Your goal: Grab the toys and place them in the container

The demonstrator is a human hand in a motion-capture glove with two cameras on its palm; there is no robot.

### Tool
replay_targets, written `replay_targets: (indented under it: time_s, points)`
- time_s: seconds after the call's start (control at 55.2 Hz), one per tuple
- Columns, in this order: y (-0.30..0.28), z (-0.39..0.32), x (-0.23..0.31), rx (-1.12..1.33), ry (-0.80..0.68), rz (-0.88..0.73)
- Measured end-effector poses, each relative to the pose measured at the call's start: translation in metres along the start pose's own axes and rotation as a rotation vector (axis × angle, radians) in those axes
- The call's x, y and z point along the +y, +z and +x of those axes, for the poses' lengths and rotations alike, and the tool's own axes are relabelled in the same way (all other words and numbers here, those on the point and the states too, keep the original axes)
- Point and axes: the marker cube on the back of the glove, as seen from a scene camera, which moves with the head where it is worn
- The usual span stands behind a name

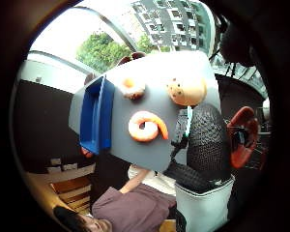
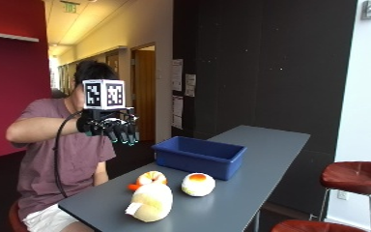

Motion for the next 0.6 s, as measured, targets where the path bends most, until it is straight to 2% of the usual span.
replay_targets:
  time_s: [0.308,0.471,0.597]
  points:
    - [0.005,-0.005,-0.029,0.011,0.005,-0.054]
    - [0.018,-0.009,-0.047,0.018,-0.049,-0.173]
    - [0.026,-0.013,-0.061,0.026,-0.065,-0.192]
